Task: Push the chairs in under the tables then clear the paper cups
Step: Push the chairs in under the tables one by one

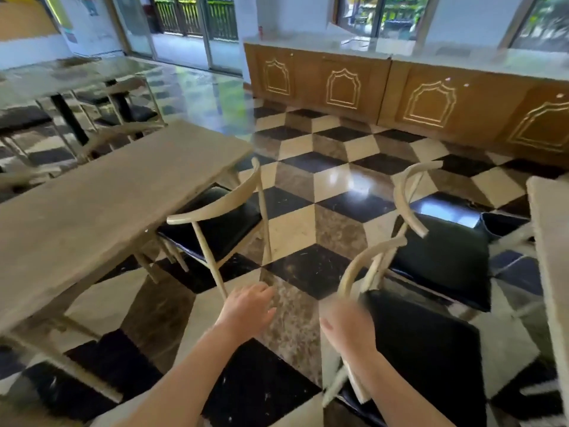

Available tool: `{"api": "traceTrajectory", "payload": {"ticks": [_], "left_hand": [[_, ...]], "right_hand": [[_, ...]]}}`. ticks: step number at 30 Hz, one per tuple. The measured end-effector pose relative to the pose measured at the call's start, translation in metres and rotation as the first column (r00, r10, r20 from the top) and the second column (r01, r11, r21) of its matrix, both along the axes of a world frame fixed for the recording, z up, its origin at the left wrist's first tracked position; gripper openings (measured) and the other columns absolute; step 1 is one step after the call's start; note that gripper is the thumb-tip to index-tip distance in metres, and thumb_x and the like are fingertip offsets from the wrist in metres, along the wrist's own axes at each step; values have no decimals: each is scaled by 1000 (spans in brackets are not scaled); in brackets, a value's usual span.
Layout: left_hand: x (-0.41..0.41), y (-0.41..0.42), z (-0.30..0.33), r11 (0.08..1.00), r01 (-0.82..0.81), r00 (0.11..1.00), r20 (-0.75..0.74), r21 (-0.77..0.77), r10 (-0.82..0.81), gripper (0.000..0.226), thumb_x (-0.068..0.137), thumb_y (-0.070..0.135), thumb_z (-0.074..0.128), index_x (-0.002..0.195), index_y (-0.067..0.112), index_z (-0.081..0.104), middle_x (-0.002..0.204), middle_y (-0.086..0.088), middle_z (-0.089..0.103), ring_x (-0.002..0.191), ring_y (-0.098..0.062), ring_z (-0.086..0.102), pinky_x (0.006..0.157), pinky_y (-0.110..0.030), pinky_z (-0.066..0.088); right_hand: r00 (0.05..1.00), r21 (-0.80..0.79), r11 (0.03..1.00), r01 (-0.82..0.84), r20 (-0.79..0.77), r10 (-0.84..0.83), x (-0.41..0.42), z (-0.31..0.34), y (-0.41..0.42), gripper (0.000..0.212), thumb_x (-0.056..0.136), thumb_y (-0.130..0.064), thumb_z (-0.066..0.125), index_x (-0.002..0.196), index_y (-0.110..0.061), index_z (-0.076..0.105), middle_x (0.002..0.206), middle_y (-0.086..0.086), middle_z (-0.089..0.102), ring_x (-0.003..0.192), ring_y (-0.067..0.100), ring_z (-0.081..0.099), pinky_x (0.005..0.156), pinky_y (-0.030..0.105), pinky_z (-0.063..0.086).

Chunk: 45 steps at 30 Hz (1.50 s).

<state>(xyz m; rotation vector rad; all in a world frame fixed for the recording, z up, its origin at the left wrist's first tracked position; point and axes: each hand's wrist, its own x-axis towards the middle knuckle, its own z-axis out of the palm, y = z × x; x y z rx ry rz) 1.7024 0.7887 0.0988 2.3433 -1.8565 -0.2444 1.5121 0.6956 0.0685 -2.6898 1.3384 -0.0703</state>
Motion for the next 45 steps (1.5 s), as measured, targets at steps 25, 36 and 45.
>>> {"api": "traceTrajectory", "payload": {"ticks": [25,36,45], "left_hand": [[6,-329,-38,415,902,410,67,118,-910,42,86,30,58,126,17,49,124,-5,57,116,-24,49,100,-38,38],[-20,-407,-83,-119,980,-103,-109,160,-989,37,87,29,56,123,19,50,121,-1,55,116,-19,48,98,-33,38],[-23,-423,-121,-417,886,-407,-94,202,-909,45,87,30,59,128,18,48,126,-2,51,118,-21,44,102,-37,37]], "right_hand": [[695,101,693,714,18,-719,37,-31,-140,37,94,-46,39,109,-18,58,104,1,63,95,21,57,74,33,45],[301,224,270,937,-119,-946,74,-59,-149,45,75,-56,65,97,-16,67,85,3,65,76,21,62,61,31,49],[19,310,-44,950,-197,-980,123,-74,-118,39,67,-27,80,101,-16,65,90,3,65,84,24,62,70,34,51]]}}
